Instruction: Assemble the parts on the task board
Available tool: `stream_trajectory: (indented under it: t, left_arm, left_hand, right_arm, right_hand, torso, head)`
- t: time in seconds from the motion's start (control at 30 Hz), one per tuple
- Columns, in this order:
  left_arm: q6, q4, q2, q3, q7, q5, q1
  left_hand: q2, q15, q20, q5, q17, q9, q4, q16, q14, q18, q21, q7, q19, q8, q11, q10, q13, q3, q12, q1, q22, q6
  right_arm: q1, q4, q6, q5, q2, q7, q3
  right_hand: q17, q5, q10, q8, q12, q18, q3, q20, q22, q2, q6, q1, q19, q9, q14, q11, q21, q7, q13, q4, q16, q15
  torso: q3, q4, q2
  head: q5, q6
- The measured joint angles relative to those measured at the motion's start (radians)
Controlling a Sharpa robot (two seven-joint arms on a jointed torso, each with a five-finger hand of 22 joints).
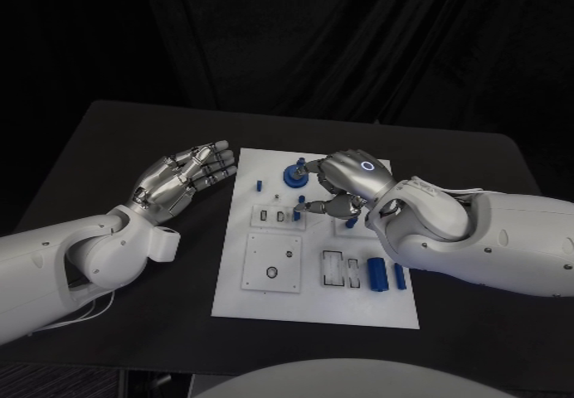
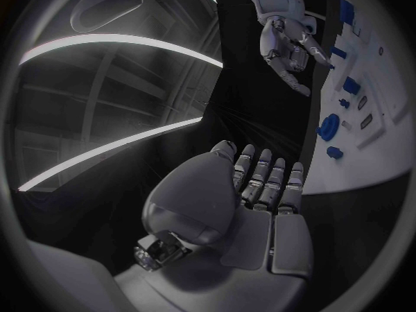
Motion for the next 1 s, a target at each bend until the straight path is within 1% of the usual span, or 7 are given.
stream_trajectory:
  t: [0.33,0.57,0.67,0.73,0.8,0.9,1.0]
  left_arm:
    - [-0.056,-0.077,0.054,0.0,-0.065,-0.129,0.033]
    - [-0.037,-0.227,0.153,0.0,-0.095,-0.213,0.048]
    - [-0.04,-0.27,0.187,0.0,-0.095,-0.248,0.05]
    - [-0.052,-0.279,0.202,0.001,-0.1,-0.288,0.051]
    - [-0.075,-0.281,0.213,0.001,-0.118,-0.356,0.052]
    - [-0.116,-0.266,0.224,0.0,-0.166,-0.488,0.052]
    - [-0.15,-0.24,0.234,0.0,-0.235,-0.624,0.052]
  left_hand:
    - [-0.034,-0.017,-0.015,-0.068,0.09,0.002,0.014,0.327,0.296,0.0,0.254,0.024,0.377,0.008,0.019,0.143,0.031,0.032,0.101,-0.06,0.1,0.044]
    - [0.037,-0.044,-0.025,-0.49,0.153,0.014,0.016,0.47,0.34,0.0,0.325,0.03,0.431,0.029,-0.009,0.269,0.076,-0.152,0.192,-0.392,0.132,0.137]
    - [0.009,-0.1,-0.052,-0.221,0.263,0.014,0.005,0.657,0.44,0.04,0.417,0.032,0.551,0.04,-0.069,0.364,0.162,-0.078,0.296,-0.194,0.182,0.183]
    - [-0.005,-0.119,-0.062,-0.196,0.319,0.012,0.01,0.739,0.455,0.04,0.454,0.037,0.579,0.04,-0.087,0.383,0.215,-0.073,0.347,-0.144,0.204,0.191]
    - [-0.02,-0.15,-0.093,-0.222,0.528,0.013,0.017,0.939,0.597,0.04,0.558,0.043,0.645,0.059,-0.123,0.496,0.417,-0.084,0.534,-0.126,0.268,0.24]
    - [-0.019,-0.193,-0.136,-0.254,1.133,0.022,0.016,1.22,1.035,0.039,0.813,0.023,0.723,0.08,-0.153,0.952,1.064,-0.095,0.897,-0.101,0.461,0.303]
    - [-0.014,-0.204,-0.155,-0.264,1.242,0.047,0.019,1.278,1.175,0.01,1.055,0.003,0.847,0.104,-0.123,1.058,1.127,-0.092,0.903,-0.107,0.767,0.348]
  right_arm:
    - [0.053,-0.012,-0.123,0.032,-0.054,0.077,-0.007]
    - [0.057,-0.079,-0.153,0.046,-0.053,0.112,-0.011]
    - [0.057,-0.1,-0.156,0.057,-0.057,0.124,-0.012]
    - [0.056,-0.109,-0.157,0.065,-0.063,0.131,-0.011]
    - [0.055,-0.117,-0.157,0.073,-0.07,0.136,-0.011]
    - [0.052,-0.123,-0.154,0.083,-0.08,0.141,-0.012]
    - [0.051,-0.127,-0.147,0.09,-0.089,0.142,-0.012]
  right_hand:
    - [0.0,0.033,0.0,0.023,0.0,0.0,0.021,0.0,0.0,0.018,0.099,0.018,0.0,-0.011,0.0,0.0,0.026,-0.011,0.0,-0.002,0.0,0.0]
    - [0.0,0.057,0.0,0.023,0.0,0.0,0.035,0.0,0.0,0.038,0.129,0.039,0.0,-0.018,0.0,0.0,0.03,-0.009,0.0,-0.004,0.0,0.0]
    - [0.0,0.062,0.0,0.023,0.0,0.0,0.035,0.0,0.0,0.042,0.133,0.043,0.0,-0.02,0.0,0.0,0.03,-0.008,0.0,-0.004,0.0,0.0]
    - [0.0,0.062,0.0,0.023,0.0,0.0,0.035,0.0,0.0,0.045,0.138,0.045,0.0,-0.021,0.0,0.0,0.03,-0.008,0.0,-0.004,0.0,0.0]
    - [0.0,0.074,0.0,0.023,0.0,0.0,0.04,0.0,0.0,0.049,0.142,0.049,0.0,-0.023,0.0,0.0,0.03,-0.004,0.0,-0.004,0.0,0.0]
    - [0.0,0.082,0.0,0.023,0.0,0.0,0.042,0.0,0.0,0.05,0.149,0.05,0.0,-0.025,0.0,0.0,0.03,-0.005,0.0,-0.006,0.0,0.0]
    - [0.0,0.103,0.0,0.017,0.0,0.0,0.042,0.0,0.0,0.057,0.154,0.057,0.0,-0.029,0.0,0.0,0.03,-0.002,0.0,-0.006,0.0,0.0]
  torso:
    - [0.0078,0.0017,-0.017]
    - [0.0252,0.0006,-0.055]
    - [0.0349,-0.0037,-0.078]
    - [0.0396,-0.0067,-0.09]
    - [0.044,-0.0098,-0.102]
    - [0.0528,-0.0148,-0.12]
    - [0.0624,-0.0216,-0.138]
  head:
    - [0.009,0.062]
    - [0.021,0.053]
    - [0.027,0.042]
    - [0.029,0.036]
    - [0.031,0.029]
    - [0.033,0.009]
    - [0.041,-0.012]
